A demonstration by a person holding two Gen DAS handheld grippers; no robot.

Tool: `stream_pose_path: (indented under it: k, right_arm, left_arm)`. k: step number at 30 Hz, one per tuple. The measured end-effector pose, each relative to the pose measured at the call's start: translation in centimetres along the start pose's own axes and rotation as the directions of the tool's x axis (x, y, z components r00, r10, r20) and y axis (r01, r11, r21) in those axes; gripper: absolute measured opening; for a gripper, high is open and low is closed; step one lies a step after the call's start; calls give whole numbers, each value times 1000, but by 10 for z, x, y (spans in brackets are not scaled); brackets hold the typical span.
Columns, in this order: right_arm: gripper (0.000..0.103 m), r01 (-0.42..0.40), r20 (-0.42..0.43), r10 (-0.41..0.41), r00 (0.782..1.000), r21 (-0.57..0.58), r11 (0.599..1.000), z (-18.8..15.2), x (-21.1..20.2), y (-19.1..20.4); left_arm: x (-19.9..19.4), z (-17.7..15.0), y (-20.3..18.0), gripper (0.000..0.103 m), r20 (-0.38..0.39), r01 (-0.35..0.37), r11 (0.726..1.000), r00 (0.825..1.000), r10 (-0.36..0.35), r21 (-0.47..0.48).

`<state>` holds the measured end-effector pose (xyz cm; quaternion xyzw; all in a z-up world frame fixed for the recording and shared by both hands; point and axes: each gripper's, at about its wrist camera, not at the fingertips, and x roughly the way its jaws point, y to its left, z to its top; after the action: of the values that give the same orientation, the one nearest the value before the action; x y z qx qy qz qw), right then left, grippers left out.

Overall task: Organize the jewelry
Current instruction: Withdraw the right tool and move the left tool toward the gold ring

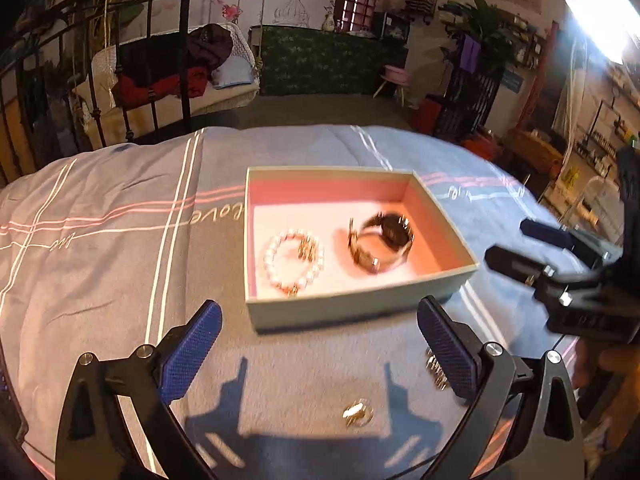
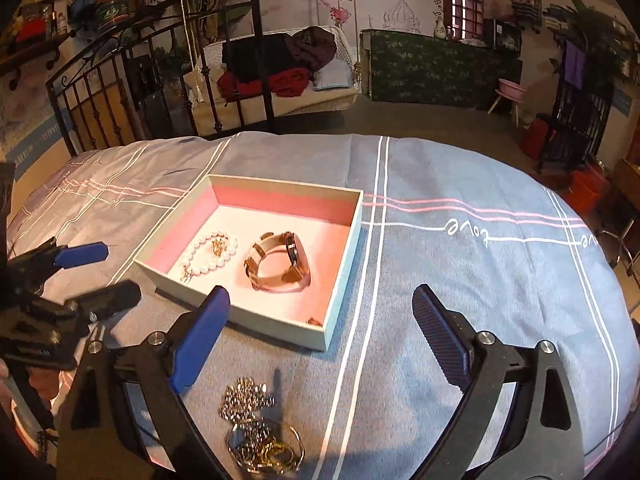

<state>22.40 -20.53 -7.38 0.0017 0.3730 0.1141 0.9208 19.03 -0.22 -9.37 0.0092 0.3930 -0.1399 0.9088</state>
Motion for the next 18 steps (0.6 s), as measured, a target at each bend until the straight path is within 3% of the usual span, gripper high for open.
stream_pose_path:
  k: [5,10,13,16,18]
  right_arm:
    - [91,-9,-65,10,998,23,1000,-33,1,-2]
    - [91,-28,-112,32,993,31,999,-53,4,0]
    - [91,-37,-120,40,992,28,999,-54,6,4]
    - [91,-42,-127,44,991,22,999,-55,9,8]
    - [91,-44,-134,46,990,14,999,-55,10,11]
  left_arm:
    - [9,-44,-18,96,-73,16,996,997,-10,91]
    - [19,-58,-20,90,-109,53,989,993,-38,140]
    - [24,-57,-24,75,-117,49,979,993,-26,199]
    - [23,-54,-27,46,-113,78,970,992,-53,228]
    - [22,-55,-32,14,-109,94,961,992,-67,259]
